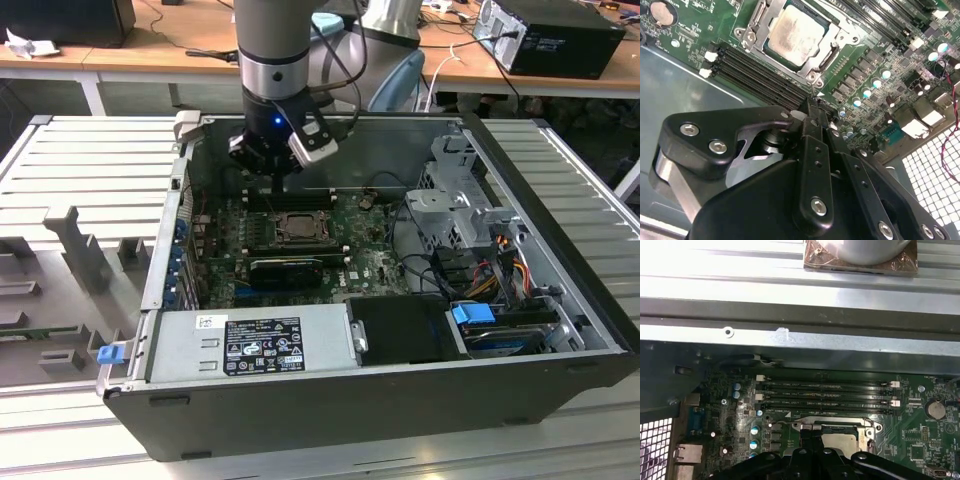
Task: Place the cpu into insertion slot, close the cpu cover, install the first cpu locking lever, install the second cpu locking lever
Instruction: 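Install the first cpu locking lever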
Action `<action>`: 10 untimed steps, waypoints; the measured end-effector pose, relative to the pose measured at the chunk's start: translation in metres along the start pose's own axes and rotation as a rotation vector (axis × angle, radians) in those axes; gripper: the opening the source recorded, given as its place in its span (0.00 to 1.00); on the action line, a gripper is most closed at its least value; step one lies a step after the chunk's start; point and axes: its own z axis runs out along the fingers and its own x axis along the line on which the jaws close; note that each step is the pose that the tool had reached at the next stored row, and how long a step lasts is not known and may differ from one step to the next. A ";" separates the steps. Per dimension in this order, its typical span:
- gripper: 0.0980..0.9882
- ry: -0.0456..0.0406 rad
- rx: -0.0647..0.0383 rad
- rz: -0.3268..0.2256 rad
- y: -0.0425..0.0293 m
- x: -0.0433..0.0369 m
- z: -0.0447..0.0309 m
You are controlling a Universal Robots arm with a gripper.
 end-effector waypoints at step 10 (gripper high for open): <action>0.01 -0.0004 -0.009 0.000 0.0004 0.0081 -0.0001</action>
